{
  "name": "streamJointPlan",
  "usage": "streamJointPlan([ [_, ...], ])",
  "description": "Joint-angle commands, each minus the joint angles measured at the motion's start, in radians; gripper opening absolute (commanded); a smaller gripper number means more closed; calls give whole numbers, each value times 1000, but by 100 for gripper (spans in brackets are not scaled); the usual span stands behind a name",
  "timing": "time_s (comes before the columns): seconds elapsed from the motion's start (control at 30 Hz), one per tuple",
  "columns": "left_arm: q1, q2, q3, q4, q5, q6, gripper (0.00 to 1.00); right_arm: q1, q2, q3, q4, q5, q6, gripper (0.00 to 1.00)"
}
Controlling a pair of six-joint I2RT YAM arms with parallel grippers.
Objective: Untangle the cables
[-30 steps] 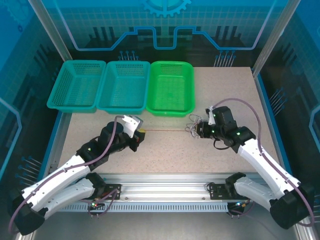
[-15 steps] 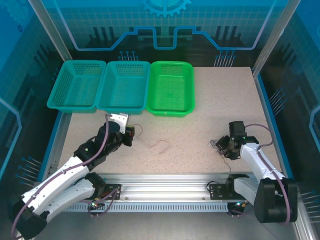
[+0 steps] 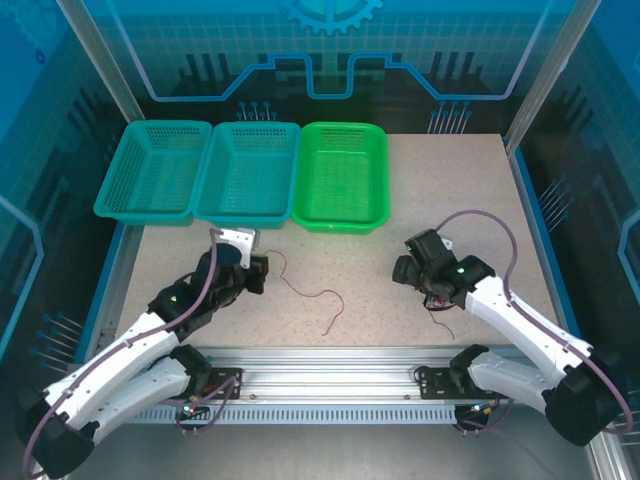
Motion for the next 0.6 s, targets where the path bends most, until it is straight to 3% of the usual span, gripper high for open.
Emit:
streamJointPlan([
  [0.0, 55, -17, 171, -16, -65, 88, 0, 48, 15, 72, 2, -79, -79, 84],
  [0.13, 229, 70, 351, -34, 1, 147, 0, 92, -8, 113, 53, -177, -140, 84],
  [0.4, 570, 367, 731, -22, 129, 200, 0, 109, -62, 166, 61, -219, -132, 85],
  [0.57, 746, 588, 933, -6, 121, 176, 0, 110, -74, 172, 44, -233, -130, 85],
])
